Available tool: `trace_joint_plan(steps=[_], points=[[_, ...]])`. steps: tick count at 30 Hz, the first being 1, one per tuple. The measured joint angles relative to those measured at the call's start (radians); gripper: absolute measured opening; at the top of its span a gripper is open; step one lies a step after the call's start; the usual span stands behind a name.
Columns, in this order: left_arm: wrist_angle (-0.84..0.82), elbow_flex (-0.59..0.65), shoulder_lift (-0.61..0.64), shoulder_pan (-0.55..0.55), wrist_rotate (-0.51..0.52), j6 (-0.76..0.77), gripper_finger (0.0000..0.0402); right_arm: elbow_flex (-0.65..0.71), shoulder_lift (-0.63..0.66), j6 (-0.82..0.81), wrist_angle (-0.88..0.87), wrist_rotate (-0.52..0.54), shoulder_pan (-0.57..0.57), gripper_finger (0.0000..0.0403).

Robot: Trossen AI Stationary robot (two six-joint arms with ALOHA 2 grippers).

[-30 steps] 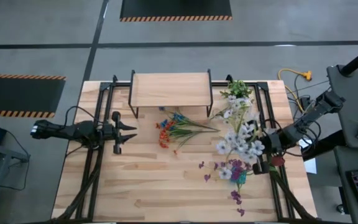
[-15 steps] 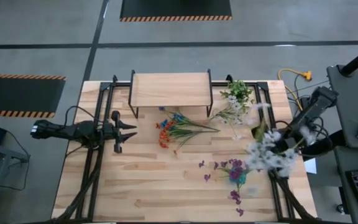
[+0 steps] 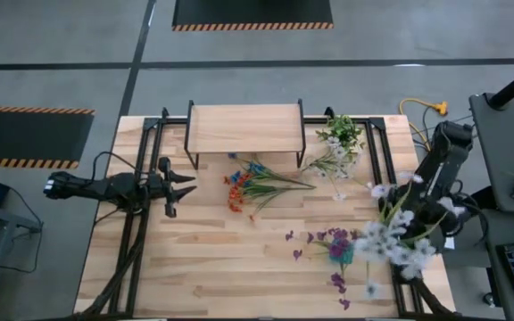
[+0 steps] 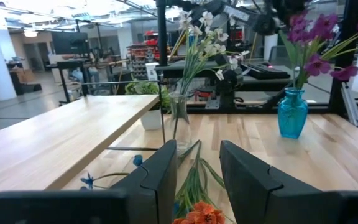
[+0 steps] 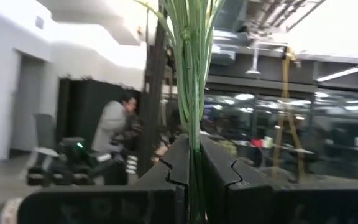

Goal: Pick and place flowers into a vace then onto a shelf
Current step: Put the white flowers into the blue flower vase

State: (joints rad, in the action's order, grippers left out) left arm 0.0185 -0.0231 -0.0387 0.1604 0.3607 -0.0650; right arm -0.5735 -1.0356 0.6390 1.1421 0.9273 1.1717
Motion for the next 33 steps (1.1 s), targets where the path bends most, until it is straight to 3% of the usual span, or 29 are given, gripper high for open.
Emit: trace_joint_plan(steps=[8, 16, 23, 33], points=[[-0.014, -0.005, 0.000, 0.000, 0.025, 0.000, 0.0107, -0.143, -0.111, 0.166, 0.056, 0.173, 0.029, 0.0011], [-0.023, -0.008, 0.000, 0.000, 0.034, 0.000, 0.0107, -0.184, -0.237, 0.150, 0.115, 0.253, 0.028, 0.0011], [-0.023, -0.008, 0.000, 0.000, 0.036, 0.000, 0.0107, -0.116, -0.369, 0.225, 0.426, 0.247, 0.028, 0.0011], [-0.023, -0.008, 0.000, 0.000, 0.037, 0.000, 0.0107, -0.110, -0.436, 0.214, 0.426, 0.201, 0.007, 0.0011]])
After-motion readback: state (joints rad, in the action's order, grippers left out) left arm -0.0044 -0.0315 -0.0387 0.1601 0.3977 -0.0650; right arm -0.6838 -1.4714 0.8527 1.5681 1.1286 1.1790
